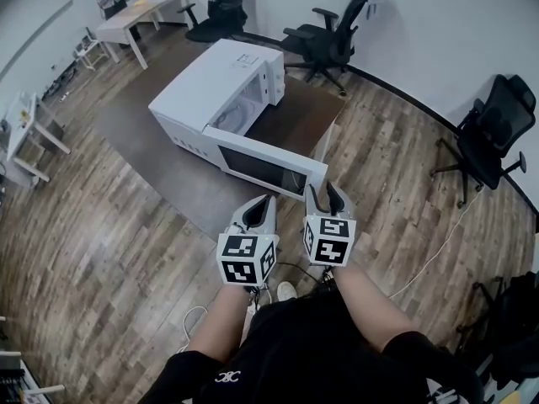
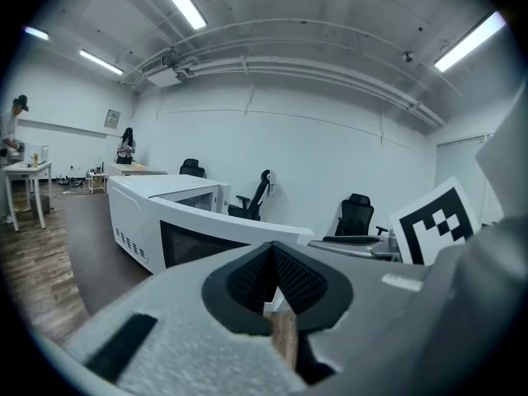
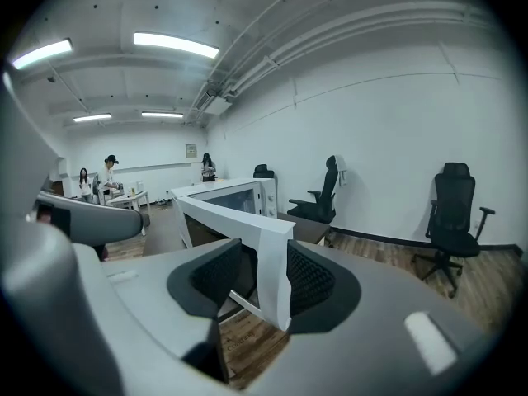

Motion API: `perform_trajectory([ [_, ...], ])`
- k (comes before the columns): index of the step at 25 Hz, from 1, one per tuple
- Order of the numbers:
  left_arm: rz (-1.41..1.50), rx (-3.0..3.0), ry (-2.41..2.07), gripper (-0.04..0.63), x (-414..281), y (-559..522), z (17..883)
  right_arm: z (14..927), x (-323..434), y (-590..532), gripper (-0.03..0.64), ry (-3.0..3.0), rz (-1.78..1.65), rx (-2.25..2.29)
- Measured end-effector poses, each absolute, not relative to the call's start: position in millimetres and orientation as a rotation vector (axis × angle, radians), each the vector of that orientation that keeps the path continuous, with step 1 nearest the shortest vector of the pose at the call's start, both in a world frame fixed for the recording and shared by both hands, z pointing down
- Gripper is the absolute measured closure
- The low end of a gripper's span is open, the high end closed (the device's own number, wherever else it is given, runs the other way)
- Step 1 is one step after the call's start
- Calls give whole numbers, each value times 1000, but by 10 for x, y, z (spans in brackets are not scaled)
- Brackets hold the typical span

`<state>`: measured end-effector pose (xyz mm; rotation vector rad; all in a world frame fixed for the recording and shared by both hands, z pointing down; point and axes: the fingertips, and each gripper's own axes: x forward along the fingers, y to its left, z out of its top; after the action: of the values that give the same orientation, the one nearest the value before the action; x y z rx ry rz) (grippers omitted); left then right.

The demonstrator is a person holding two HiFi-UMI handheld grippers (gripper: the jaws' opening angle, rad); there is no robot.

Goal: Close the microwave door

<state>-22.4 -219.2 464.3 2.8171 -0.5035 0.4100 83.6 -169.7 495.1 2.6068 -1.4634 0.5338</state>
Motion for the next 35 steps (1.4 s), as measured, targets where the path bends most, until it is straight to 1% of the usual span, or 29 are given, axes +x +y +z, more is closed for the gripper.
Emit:
perform_trajectory([
  [4,411,2810,-496,586,-246,-2268,4672,5019,886,-1792,439,-1422,557,2614],
  [8,407,2805,-509,586,-274,-2326,4696,5077,974,-1841,413,-1352,559,2634],
  [12,425,2803,-513,586,-284,-2348,4732,5149,1013,-1893,410,-1332,589,2613],
  [17,446,2806,-516,586,-217,-2375,4758,5207,1071,-1936,420,-1306,596,2583],
  [24,451,2814,-522,586,-105,-2425,4755,5257,1130,-1968,459,-1303,589,2547],
  [35,459,2789,-574,586,88,-2600,4759,5244,1462,-2115,465,-1338,607,2536],
])
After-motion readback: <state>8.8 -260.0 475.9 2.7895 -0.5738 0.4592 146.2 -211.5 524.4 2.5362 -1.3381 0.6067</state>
